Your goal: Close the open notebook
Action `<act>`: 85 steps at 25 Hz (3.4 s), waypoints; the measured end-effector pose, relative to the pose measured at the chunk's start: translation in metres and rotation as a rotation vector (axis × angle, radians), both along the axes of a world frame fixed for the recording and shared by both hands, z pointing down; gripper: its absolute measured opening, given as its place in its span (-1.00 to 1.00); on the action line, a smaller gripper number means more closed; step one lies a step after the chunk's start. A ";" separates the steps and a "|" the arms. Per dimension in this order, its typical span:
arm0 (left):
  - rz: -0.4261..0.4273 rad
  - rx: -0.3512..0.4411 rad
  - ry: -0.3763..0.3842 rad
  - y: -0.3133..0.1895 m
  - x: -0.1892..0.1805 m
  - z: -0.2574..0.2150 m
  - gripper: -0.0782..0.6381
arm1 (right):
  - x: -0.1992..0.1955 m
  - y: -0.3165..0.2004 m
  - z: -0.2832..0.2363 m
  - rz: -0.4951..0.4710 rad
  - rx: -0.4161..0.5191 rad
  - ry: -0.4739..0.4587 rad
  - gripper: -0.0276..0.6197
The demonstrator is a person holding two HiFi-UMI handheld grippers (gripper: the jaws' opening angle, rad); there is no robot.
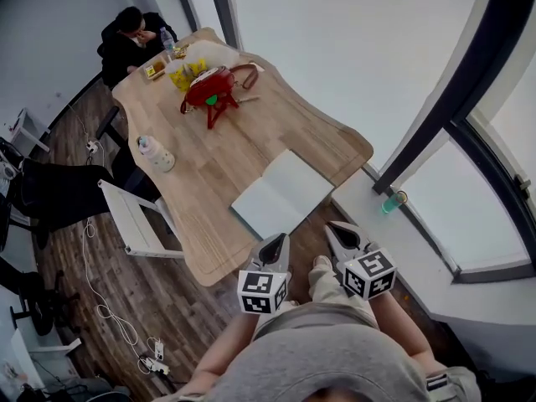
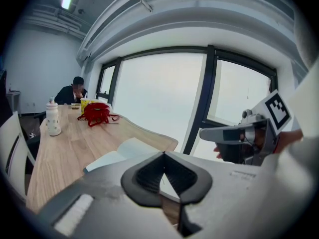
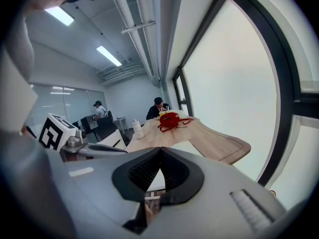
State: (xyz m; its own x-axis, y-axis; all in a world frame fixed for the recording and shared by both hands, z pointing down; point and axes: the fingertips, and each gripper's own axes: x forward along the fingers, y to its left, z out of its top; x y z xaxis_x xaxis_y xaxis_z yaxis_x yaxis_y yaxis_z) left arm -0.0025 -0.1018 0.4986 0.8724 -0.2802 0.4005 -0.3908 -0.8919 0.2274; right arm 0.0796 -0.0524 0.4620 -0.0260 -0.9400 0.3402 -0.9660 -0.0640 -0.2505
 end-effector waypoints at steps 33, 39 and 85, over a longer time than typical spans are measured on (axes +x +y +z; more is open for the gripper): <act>-0.473 -0.039 -0.061 -0.042 0.041 0.040 -0.77 | 0.080 -0.086 0.042 -0.417 -0.077 -0.002 -0.92; -0.571 -0.078 -0.078 -0.043 0.013 0.058 -0.77 | 0.054 -0.101 0.051 -0.525 -0.089 -0.009 -0.92; -0.876 -0.478 0.033 -0.024 -0.081 0.187 -0.60 | 0.001 -0.090 0.087 -0.751 -0.194 0.013 -0.92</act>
State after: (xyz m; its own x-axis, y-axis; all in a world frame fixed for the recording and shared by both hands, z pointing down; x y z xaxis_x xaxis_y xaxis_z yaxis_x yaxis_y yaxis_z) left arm -0.0834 -0.1262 0.6852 0.4475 -0.6460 0.6184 -0.8540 -0.1035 0.5100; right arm 0.0810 -0.1419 0.5488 -0.6275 -0.5955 0.5017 -0.7705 0.5676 -0.2901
